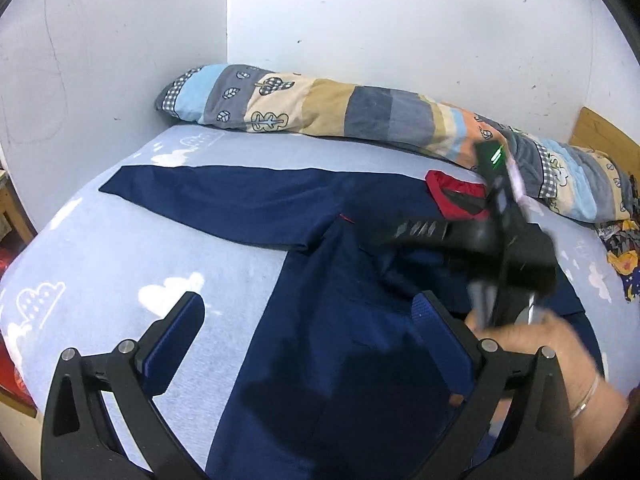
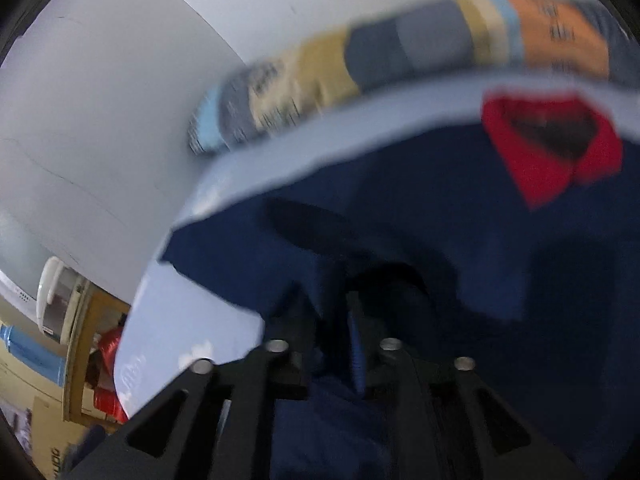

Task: Fold large clothes
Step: 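Fold the held sleeve across the jacket front and release it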

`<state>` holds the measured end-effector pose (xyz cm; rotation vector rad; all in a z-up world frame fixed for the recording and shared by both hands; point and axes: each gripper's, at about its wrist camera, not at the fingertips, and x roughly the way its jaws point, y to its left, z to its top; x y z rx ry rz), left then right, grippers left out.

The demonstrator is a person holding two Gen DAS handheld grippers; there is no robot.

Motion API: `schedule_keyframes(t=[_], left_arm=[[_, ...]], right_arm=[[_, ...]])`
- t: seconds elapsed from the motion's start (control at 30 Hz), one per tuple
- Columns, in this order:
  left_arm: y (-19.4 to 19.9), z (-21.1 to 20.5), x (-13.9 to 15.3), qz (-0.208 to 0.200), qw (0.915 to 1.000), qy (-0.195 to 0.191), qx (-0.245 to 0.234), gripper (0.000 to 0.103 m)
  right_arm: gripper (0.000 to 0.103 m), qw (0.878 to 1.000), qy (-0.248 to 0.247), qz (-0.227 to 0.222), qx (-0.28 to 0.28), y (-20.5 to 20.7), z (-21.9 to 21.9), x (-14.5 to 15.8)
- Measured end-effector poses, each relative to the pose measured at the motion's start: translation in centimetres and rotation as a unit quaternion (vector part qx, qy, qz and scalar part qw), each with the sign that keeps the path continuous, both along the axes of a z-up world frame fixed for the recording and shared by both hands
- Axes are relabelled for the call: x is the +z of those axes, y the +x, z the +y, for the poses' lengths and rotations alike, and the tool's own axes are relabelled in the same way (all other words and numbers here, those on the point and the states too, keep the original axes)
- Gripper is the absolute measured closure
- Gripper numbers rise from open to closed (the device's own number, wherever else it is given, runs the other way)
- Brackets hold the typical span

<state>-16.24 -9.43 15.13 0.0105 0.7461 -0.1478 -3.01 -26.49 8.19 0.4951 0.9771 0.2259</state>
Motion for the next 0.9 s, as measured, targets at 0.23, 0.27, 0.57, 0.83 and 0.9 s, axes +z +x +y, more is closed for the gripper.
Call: schedule_keyframes(t=[0.23, 0.27, 0.57, 0.83, 0.9], left_arm=[[-0.2, 0.2, 0.5, -0.009, 0.9999, -0.001, 0.005, 0.0], [-0.2, 0.3, 0.4, -0.006, 0.9999, -0.001, 0.011, 0.0], [0.3, 2.2, 0.1, 0.012, 0.9981, -0.02, 0.057, 0.0], [0.7, 3.3, -0.5, 0.027, 0.9973, -0.022, 0.064, 0.0], [1.1, 3.7, -0.6, 0.035, 0.9967, -0.025, 0.069, 0.0]], right_arm=[[0.046, 0.999, 0.002, -0.053, 0.0, -2.9, -4.3, 4.5], [0.038, 0.998, -0.008, -0.056, -0.023, -2.8, -6.0, 5.1], [0.038, 0.999, -0.015, 0.002, -0.032, -2.4, -6.9, 2.4], [0.039, 0.986, -0.153, 0.025, 0.068, 1.1, 3.4, 0.9], [0.039, 0.972, -0.208, 0.072, 0.081, 2.6, 4.9, -1.8]])
